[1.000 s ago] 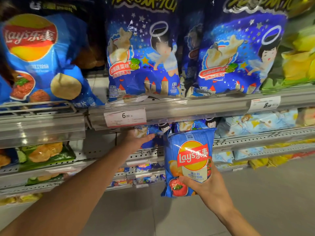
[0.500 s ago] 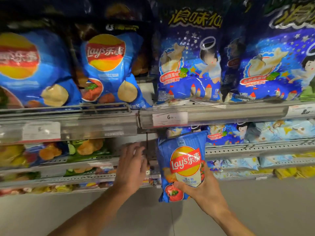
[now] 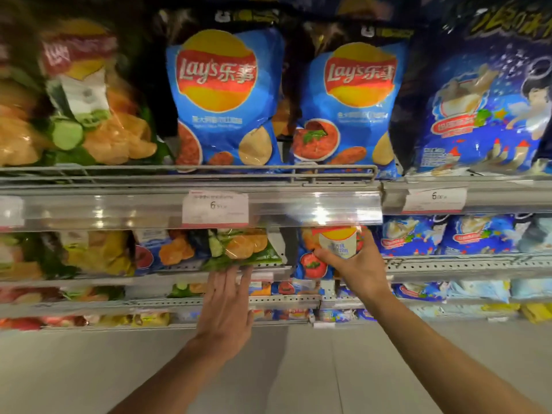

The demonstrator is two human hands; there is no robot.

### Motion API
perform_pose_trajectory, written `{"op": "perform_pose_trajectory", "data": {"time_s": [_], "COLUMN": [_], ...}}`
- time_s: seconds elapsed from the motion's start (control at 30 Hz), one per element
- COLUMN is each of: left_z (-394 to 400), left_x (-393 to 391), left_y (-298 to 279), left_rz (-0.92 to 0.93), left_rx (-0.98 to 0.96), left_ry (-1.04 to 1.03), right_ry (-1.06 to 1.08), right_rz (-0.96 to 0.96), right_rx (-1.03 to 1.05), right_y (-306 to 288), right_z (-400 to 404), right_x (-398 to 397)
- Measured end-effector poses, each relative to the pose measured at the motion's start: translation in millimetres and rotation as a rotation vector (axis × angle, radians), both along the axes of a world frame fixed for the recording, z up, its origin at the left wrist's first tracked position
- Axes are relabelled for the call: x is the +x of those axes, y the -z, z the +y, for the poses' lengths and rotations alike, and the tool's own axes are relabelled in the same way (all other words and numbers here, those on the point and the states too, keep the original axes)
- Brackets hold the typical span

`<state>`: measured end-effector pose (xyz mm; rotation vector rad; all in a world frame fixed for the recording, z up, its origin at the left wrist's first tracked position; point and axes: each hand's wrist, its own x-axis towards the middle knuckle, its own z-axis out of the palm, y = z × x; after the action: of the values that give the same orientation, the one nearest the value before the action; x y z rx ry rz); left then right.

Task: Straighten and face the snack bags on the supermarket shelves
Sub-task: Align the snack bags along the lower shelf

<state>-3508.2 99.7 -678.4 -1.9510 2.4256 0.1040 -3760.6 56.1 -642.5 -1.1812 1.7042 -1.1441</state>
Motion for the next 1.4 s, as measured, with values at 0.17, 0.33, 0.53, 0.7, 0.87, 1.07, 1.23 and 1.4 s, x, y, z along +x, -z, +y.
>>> {"op": "perform_pose_trajectory", "data": {"time_s": [0.17,0.33,0.53,0.7,0.87,1.07,1.23,1.4], "left_z": [1,1,0,0,0,-1,-2,-4], "left_x": [2,5,3,3,4,2,2,3], "left_y": [3,8,14,14,17,19,18,14], "left_rz": [0.055,0.086,0.071,0.053,0.043,0.031,0.028,0.06], "left_rx": [0.013,0.012,0.017,0.029,0.024,0.038,0.066,0.105], "left_ry": [0.014,0.025,0.023,0.017,0.027,0.001,-0.006,-0.011], "right_ry": [-0.04,-0.032,-0.079,-0.057,-0.024,-0.048,-0.065,-0.09], "right_rz": [0.045,-0.038,-0.043,-0.013,0.002,-0.026,-0.024,-0.008], "right_rx": [0.025,0.078,0.159,0.119,0.089,0.13,0.149,0.192], "right_y": [-4,-8,3,16,27,32,37,32], "right_z": [-19,-35,-49,-54,-49,-52,-50,-54], "right_x": [3,0,11,18,17,24,29,29]}}
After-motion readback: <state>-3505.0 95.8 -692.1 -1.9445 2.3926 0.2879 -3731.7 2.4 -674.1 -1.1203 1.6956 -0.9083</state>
